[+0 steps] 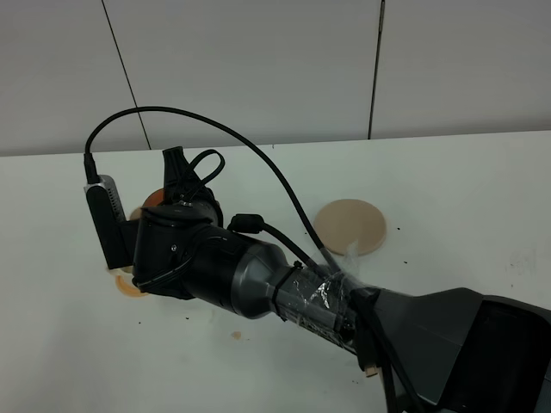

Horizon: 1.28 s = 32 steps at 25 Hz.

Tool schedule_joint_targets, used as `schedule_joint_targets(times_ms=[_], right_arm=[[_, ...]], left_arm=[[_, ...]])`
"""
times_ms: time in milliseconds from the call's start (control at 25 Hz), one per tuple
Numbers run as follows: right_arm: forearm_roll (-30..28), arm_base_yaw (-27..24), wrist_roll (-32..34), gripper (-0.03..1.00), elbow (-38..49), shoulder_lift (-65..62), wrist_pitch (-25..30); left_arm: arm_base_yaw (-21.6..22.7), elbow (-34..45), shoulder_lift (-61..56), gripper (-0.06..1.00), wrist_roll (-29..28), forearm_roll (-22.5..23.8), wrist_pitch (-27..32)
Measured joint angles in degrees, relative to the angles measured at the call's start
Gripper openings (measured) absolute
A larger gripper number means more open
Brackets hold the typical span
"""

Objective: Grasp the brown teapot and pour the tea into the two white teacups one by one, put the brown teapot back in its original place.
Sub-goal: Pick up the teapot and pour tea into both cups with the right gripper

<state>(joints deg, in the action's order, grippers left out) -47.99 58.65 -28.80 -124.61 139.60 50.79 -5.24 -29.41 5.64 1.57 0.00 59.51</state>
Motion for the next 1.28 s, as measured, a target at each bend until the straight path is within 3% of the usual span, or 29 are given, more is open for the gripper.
schedule_joint_targets(times_ms=[1280], right_arm=[[-5.70,1.65,-1.60,0.09,0.00,2.20,0.50]], left_arm=[[0.00,0.00,0.00,0.37,0.13,0.00,-0.06]])
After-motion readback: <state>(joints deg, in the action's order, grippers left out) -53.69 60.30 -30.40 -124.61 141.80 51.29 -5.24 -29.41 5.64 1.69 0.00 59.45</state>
